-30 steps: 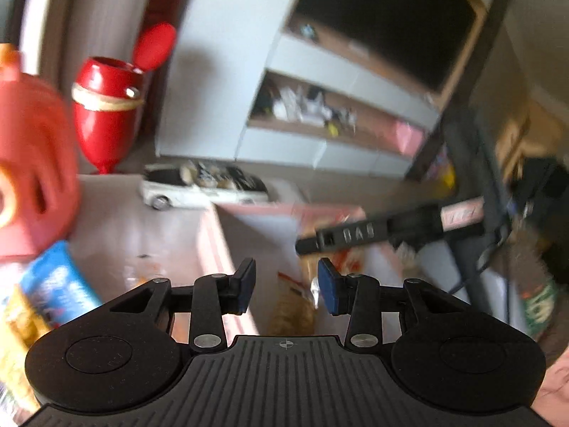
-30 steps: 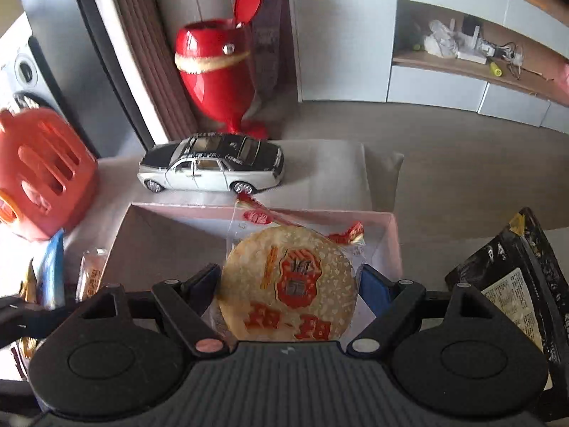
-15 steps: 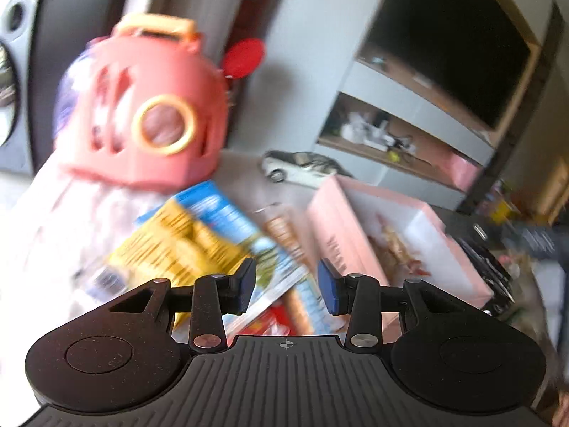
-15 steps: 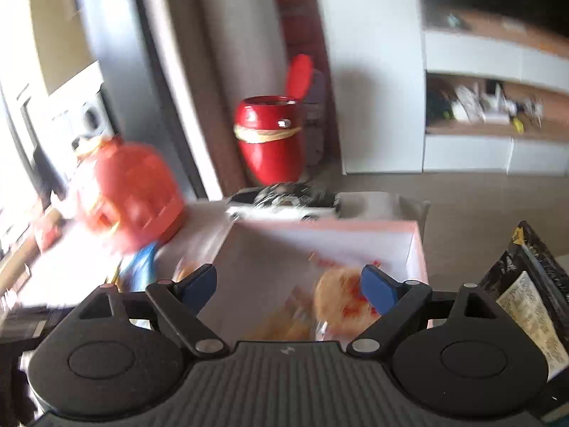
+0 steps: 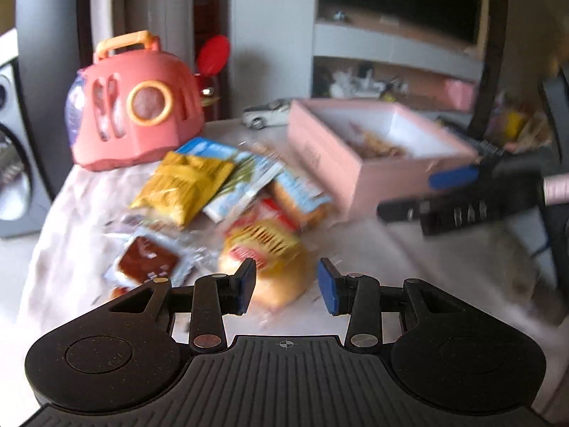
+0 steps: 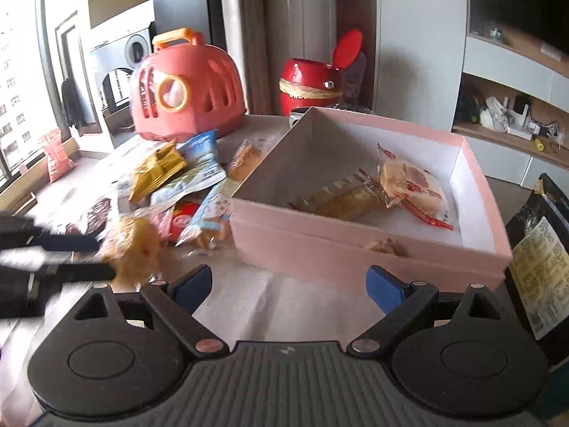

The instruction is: Organize snacks

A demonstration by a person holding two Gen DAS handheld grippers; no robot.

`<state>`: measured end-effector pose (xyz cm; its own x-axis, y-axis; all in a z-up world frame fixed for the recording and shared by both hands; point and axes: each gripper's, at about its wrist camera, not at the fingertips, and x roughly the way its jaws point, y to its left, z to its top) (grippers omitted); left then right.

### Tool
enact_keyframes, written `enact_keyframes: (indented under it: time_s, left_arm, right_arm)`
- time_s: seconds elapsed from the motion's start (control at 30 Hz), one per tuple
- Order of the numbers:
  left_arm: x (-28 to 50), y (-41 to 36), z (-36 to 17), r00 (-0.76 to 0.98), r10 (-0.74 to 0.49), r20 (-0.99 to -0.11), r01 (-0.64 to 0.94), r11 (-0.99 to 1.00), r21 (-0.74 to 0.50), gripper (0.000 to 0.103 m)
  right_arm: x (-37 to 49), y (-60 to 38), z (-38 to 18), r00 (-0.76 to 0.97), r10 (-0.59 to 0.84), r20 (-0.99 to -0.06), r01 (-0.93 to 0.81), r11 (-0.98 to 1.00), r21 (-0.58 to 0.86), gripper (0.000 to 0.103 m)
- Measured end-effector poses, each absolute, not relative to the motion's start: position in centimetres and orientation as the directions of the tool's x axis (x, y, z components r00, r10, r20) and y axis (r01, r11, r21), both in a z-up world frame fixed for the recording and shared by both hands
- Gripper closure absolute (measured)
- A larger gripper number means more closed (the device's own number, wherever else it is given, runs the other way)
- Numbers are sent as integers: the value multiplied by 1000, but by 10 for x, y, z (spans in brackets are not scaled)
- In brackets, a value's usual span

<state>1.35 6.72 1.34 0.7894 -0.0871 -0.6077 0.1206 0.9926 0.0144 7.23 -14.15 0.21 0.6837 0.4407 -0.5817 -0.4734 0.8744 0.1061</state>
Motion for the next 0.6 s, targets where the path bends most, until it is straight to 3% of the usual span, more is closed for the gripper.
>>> enact_keyframes:
  time_s: [0.07,0.23,0.33,0.4,0.5,0.6]
  left_arm:
    - [15,72,10,789,-48,-613,84,996,30,54]
    - [16,97,10,790,-10,-613,19,1000,9,53]
    - [11,131,17,799,-90,-595,-21,984,-177,55]
    - [6,159,21,817,-70,-572,-114,954,-279,56]
    - [7,198,19,815,7,-580,-275,885,-375,58]
    - [12,218,14,811,8,-585,-314,850,-423,58]
  right_arm:
    - [77,-134,2,685,438,-583,-469,877,108,8]
    - [85,-103,0,673,465,-575,-506,857,101,8]
    - [75,-88,8,635,536,-557,-570,811,131,8]
    - [66,-77,14,622,567,-540,-602,787,133,8]
    - [59,-58,18,597,598,-534,-636,759,138,8]
    - [59,-33,15,575,605,-551,-655,744,134,8]
